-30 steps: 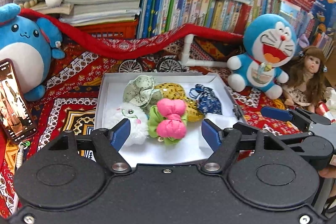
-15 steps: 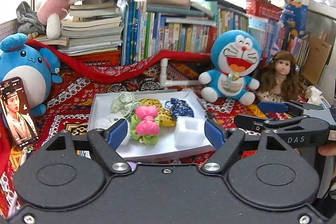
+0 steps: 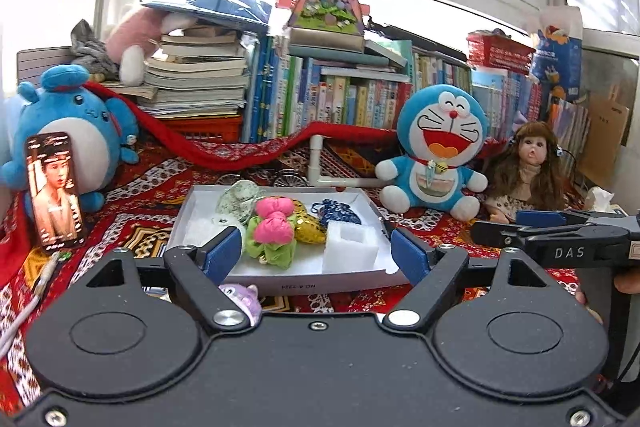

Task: Organize soft objects
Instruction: 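Withdraw both tools from the tray toward the lilac sock and blue packet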

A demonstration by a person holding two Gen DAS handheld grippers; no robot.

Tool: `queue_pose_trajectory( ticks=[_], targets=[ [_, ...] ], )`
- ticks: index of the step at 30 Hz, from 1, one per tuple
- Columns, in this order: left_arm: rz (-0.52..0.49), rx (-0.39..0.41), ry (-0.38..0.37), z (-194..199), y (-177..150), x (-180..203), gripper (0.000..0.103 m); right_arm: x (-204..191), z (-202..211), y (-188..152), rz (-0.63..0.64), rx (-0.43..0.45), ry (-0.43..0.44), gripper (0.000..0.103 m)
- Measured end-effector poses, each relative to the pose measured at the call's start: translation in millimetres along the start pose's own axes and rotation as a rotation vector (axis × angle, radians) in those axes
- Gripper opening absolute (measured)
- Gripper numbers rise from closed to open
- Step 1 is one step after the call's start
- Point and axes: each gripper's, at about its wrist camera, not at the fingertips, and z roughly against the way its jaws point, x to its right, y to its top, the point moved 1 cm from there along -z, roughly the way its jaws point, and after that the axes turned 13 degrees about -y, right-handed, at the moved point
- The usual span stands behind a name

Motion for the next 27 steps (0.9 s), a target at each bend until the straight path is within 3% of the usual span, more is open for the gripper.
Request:
queue_pose_trajectory(
  ticks=[6, 12, 19, 27],
  targets=[
    [-0.018, 0.037, 0.046, 14.0, -25.9, 13.1, 0.077, 11.5, 0.1, -12.7, -0.028, -0.018, -0.02, 0.103],
    [-0.031, 0.055, 0.085, 17.9, -48.1, 25.7, 0.061, 19.6, -2.8, -25.8, -0.049, -0.041, -0.028, 0.103],
    [-0.014, 0.054, 0.166, 10.5, -70.6, 31.2, 0.027, 26.4, -2.6, -36.0, -0.068, -0.054, -0.045, 0.103],
    [0.145, 0.071, 0.253, -7.8, -89.6, 27.8, 0.027, 33.3, 0.1, -46.6, -0.08, -0.074, -0.06, 0.103]
  ],
)
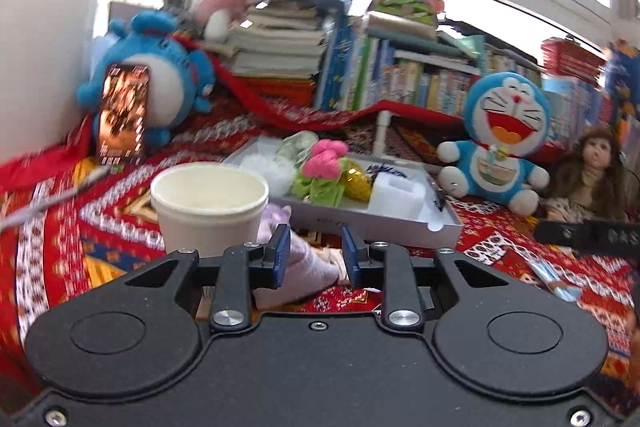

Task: Organize soft objects
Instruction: 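Withdraw both tools from the tray toward the lilac sock and blue packet, then grasp the lilac sock with the left tool while the right tool grasps the blue-wrapped packet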

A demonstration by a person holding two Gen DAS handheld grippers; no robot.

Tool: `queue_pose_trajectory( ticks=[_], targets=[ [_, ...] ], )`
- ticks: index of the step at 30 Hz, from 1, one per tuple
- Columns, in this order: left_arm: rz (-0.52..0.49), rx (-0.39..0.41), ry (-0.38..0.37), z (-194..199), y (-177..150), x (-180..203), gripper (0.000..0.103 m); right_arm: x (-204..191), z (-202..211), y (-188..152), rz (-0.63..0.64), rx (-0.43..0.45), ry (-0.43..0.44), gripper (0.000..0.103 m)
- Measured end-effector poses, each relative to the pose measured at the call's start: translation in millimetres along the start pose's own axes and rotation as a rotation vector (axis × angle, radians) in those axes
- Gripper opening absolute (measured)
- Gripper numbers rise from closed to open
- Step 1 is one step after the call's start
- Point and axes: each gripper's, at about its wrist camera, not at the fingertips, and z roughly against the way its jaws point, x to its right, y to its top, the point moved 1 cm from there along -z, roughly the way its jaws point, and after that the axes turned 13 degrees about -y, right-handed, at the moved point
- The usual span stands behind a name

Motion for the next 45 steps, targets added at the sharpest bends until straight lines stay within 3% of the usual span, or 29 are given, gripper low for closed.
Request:
queue_pose_trajectory(
  ticks=[5, 9, 12, 14, 17, 21, 31, 33, 36, 41, 45],
  targets=[
    [0.015, 0.031, 0.094, -10.7, -8.5, 7.2, 0.027, 4.1, 1.2, -5.5, -0.003, -0.008, -0.009, 0.103],
    [0.096, 0.022, 0.114, -24.5, -10.5, 7.1, 0.03, 7.8, 1.3, -10.6, -0.013, -0.021, -0.011, 0.103],
    [0.181, 0.034, 0.147, -30.8, -11.6, 4.7, 0.043, 9.8, 0.2, -12.6, -0.021, -0.03, -0.011, 0.103],
    [0.229, 0.068, 0.174, -30.8, -12.6, 3.7, 0.045, 10.6, -0.1, -13.4, -0.023, -0.032, -0.01, 0.103],
    [0.255, 0.093, 0.206, -31.8, -14.6, 3.6, 0.056, 11.5, -1.6, -14.0, -0.024, -0.037, -0.007, 0.103],
    [0.33, 0.068, 0.236, -39.3, -17.9, 0.4, 0.064, 11.7, -4.1, -16.3, -0.027, -0.046, -0.003, 0.103],
    [0.552, 0.078, 0.27, -52.9, -24.6, -18.4, 0.063, 11.1, -6.3, -20.4, -0.025, -0.06, 0.015, 0.102],
    [0.587, 0.096, 0.273, -52.2, -25.7, -20.4, 0.061, 12.0, -7.7, -20.4, -0.028, -0.065, 0.019, 0.101],
    [0.621, 0.107, 0.273, -50.3, -28.6, -22.2, 0.04, 12.1, -8.2, -21.4, -0.03, -0.072, 0.023, 0.098],
    [0.637, 0.112, 0.238, -45.6, -32.4, -24.5, 0.03, 11.1, -8.3, -24.1, -0.019, -0.086, 0.018, 0.078],
    [0.621, 0.093, 0.212, -42.9, -32.9, -24.3, 0.02, 12.0, -9.3, -27.0, -0.022, -0.097, 0.008, 0.074]
  ],
)
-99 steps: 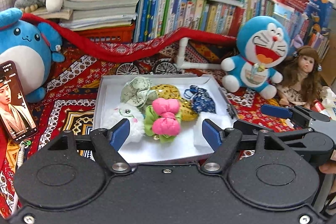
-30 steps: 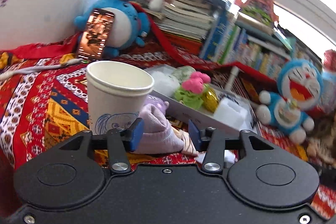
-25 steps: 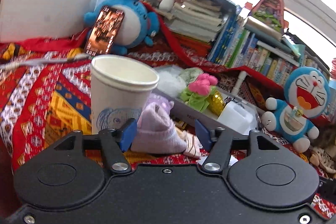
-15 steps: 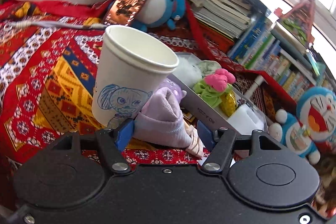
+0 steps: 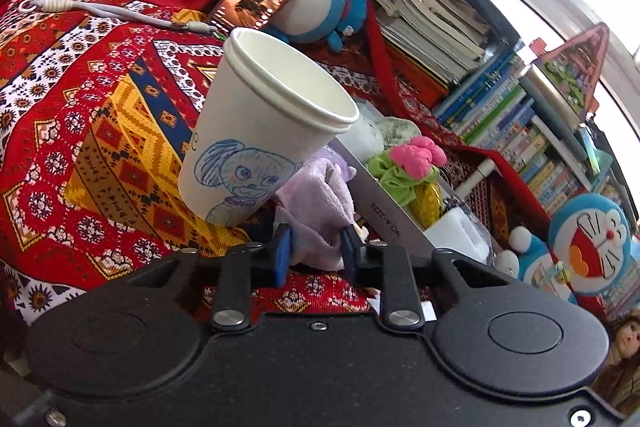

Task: Organize soft objects
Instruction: 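Grasp the lilac sock with the left tool while the right tool grasps the blue-wrapped packet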

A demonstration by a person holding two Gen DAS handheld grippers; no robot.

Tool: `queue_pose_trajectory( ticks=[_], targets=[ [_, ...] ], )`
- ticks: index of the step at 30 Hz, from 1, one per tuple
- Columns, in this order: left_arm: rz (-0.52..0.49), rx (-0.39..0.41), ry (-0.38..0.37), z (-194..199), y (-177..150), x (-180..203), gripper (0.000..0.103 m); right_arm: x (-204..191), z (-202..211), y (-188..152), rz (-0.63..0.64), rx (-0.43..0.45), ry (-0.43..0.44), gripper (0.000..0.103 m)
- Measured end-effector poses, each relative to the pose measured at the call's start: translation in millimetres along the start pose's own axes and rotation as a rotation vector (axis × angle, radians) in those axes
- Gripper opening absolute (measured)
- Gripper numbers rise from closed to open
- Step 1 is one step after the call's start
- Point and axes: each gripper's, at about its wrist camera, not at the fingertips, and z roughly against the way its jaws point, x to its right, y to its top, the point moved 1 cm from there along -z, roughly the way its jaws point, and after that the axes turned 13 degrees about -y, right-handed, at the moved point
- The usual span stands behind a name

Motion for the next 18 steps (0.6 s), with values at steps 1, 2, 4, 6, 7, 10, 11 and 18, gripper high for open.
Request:
queue_pose_trajectory(
  ticks=[1, 2, 4, 6, 7, 10, 11, 18],
  targets=[
    [-0.002, -0.007, -0.007, 1.0, -0.1, -0.2, 0.016, 0.2, -0.1, -0.6, -0.001, -0.001, -0.003, 0.074],
    [-0.006, -0.016, -0.015, 2.3, 0.0, -0.9, 0.016, 0.5, 0.0, -1.0, -0.002, 0.0, -0.005, 0.074],
    [-0.031, -0.03, -0.029, 5.8, -0.3, -0.9, 0.016, 0.9, 0.3, -1.5, -0.005, 0.0, -0.009, 0.074],
    [-0.061, -0.047, -0.044, 10.3, -0.1, -1.3, 0.016, 1.5, 0.4, -1.6, -0.008, 0.002, -0.009, 0.074],
    [-0.074, -0.058, -0.051, 12.4, 0.6, -1.6, 0.016, 1.6, 0.6, -1.7, -0.008, 0.003, -0.009, 0.074],
    [-0.144, -0.105, -0.085, 20.4, 4.2, -2.7, 0.016, 0.7, 1.4, -2.3, 0.002, 0.009, -0.019, 0.074],
    [-0.175, -0.121, -0.097, 23.5, 5.4, -2.7, 0.016, 0.0, 1.3, -2.6, 0.01, 0.011, -0.025, 0.074],
    [-0.41, -0.208, -0.159, 43.3, 2.9, -2.6, 0.02, -0.9, -1.3, -4.2, 0.038, 0.034, -0.076, 0.074]
  ],
)
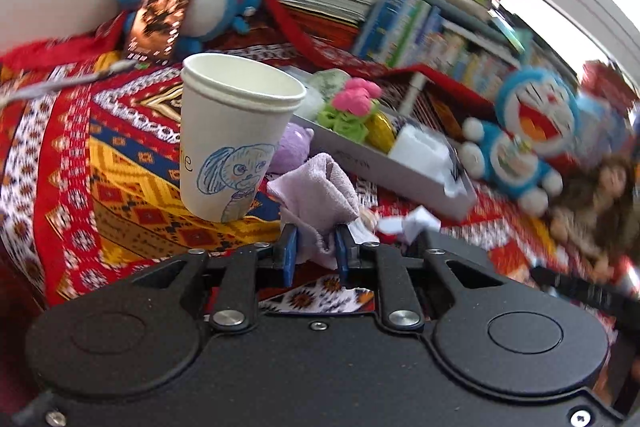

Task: Organize soft objects
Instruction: 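Grasp the lilac sock with the left tool while the right tool grasps the blue-wrapped packet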

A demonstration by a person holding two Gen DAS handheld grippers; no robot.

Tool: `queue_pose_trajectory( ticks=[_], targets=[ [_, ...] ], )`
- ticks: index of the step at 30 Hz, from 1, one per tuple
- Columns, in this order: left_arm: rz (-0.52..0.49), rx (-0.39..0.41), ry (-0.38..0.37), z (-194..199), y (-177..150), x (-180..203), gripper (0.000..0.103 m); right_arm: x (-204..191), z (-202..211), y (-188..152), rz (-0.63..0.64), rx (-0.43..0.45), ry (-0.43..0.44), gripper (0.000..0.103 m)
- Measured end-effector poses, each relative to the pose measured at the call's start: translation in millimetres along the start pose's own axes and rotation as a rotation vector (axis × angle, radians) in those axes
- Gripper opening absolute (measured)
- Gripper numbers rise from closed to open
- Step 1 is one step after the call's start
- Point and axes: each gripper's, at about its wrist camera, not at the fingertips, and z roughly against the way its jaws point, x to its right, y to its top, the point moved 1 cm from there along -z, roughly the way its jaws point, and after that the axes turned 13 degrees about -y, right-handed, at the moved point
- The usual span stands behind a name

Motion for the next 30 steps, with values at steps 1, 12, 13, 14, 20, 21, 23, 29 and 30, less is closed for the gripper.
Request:
queue_pose_trajectory(
  ticks=[1, 12, 13, 14, 20, 21, 23, 29, 30],
  targets=[
    [-0.029, -0.002, 0.003, 2.3, -1.9, 1.3, 0.022, 0.0, 0.1, 0.1, 0.0, 0.006, -0.011, 0.074],
    [-0.177, 0.06, 0.024, 4.6, -1.4, 12.1, 0.054, 8.2, -7.8, 4.9, 0.003, 0.023, -0.115, 0.08],
    [-0.167, 0.054, 0.022, 0.8, 0.1, 11.3, 0.056, 8.7, -8.7, 5.4, 0.004, 0.023, -0.12, 0.08],
    [-0.154, 0.05, 0.022, -2.8, 1.6, 11.1, 0.057, 9.0, -9.7, 5.8, 0.005, 0.022, -0.125, 0.08],
    [-0.135, 0.061, 0.045, -25.0, 4.1, 11.3, 0.063, 9.1, -16.6, 7.6, 0.023, 0.017, -0.141, 0.08],
    [-0.132, 0.056, 0.049, -28.3, 3.6, 11.2, 0.063, 8.8, -18.3, 7.9, 0.026, 0.015, -0.144, 0.08],
    [-0.124, 0.045, 0.055, -35.8, 2.8, 10.5, 0.063, 8.2, -22.3, 8.5, 0.033, 0.007, -0.148, 0.08],
    [-0.094, 0.026, 0.056, -48.7, 1.5, 5.5, 0.057, 7.7, -31.1, 6.0, 0.048, -0.018, -0.168, 0.081],
    [-0.095, 0.026, 0.06, -49.6, 1.0, 5.4, 0.054, 7.8, -32.1, 5.5, 0.048, -0.024, -0.169, 0.081]
  ],
)
